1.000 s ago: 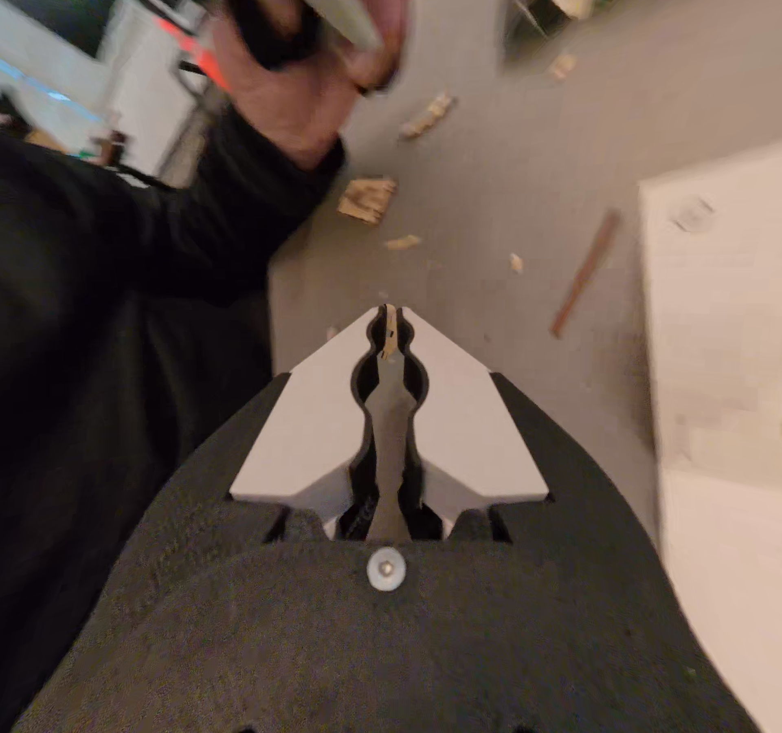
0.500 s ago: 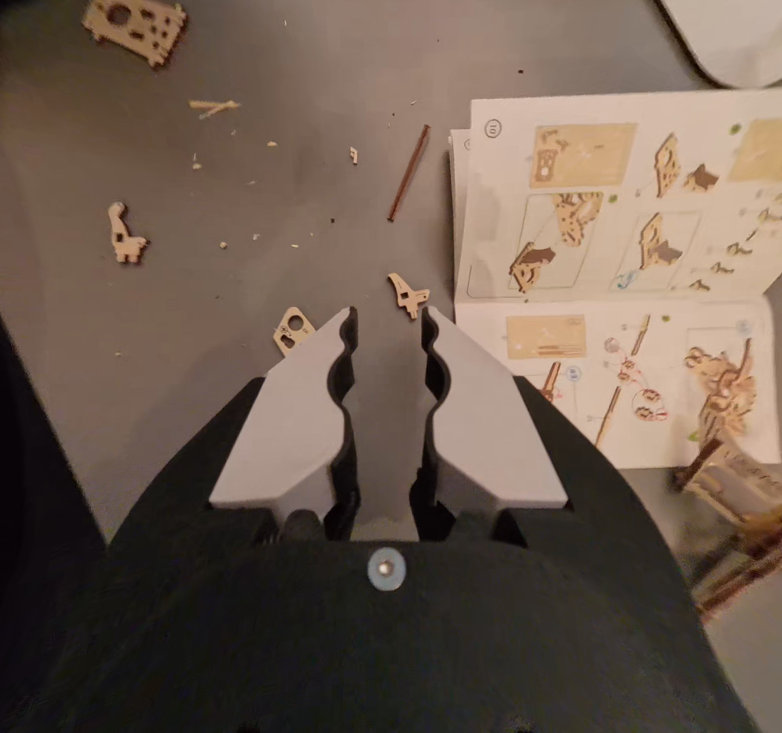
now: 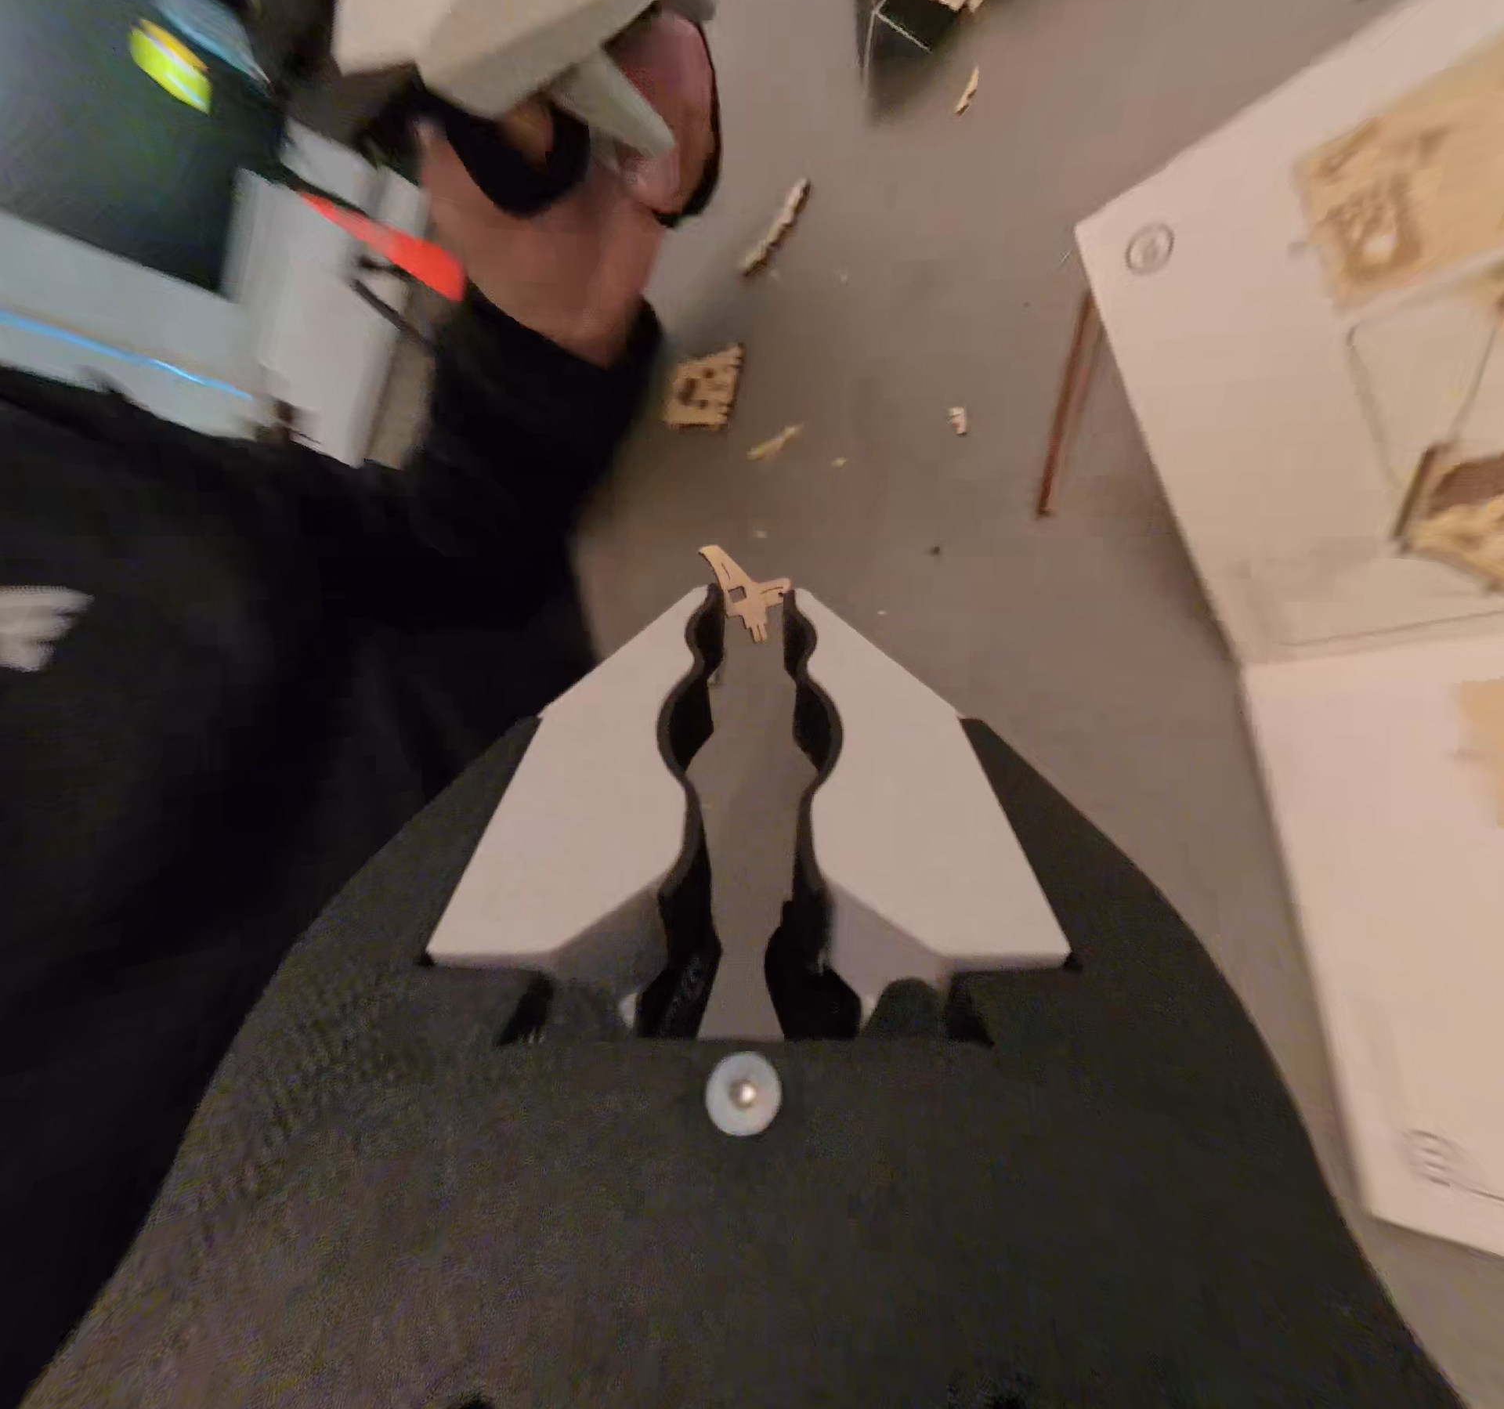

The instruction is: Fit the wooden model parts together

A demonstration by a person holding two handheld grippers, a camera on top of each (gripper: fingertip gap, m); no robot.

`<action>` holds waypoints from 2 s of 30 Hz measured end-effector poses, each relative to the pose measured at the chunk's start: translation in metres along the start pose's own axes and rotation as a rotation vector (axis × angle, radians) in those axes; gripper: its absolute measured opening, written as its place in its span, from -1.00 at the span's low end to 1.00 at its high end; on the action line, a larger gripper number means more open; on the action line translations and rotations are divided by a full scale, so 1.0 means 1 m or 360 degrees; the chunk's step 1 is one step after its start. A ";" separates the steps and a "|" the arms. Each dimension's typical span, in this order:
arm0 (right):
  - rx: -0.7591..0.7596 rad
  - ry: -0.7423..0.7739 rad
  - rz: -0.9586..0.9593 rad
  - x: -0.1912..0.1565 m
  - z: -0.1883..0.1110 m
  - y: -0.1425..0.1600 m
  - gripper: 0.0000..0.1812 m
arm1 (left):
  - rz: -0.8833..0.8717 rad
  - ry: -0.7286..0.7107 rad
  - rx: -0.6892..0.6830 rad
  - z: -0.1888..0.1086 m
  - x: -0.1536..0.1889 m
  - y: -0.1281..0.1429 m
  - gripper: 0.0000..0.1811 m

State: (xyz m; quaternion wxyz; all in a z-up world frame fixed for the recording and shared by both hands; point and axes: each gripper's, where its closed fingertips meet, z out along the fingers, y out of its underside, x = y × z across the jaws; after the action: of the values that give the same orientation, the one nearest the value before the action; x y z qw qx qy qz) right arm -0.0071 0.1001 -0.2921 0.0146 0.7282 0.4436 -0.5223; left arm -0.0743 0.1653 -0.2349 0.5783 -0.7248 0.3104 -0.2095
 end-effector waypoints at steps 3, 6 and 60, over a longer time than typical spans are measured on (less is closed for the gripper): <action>0.0103 -0.0022 0.0195 0.013 -0.004 -0.005 -0.77 | -0.0004 0.0002 0.0006 -0.001 0.000 -0.001 -0.98; 0.0040 0.0032 0.0240 0.020 -0.006 0.002 -0.33 | -0.0013 0.0011 0.0004 0.000 0.000 0.000 -0.98; -0.0658 0.1181 -0.1670 0.018 0.018 0.033 -0.63 | -0.0001 0.0006 -0.0013 0.001 0.000 0.001 -0.98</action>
State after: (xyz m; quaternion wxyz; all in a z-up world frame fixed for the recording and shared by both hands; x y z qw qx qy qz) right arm 0.0026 0.0826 -0.3288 -0.2554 0.5297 0.8049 -0.0798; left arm -0.0737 0.1654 -0.2357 0.5748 -0.7268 0.3121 -0.2098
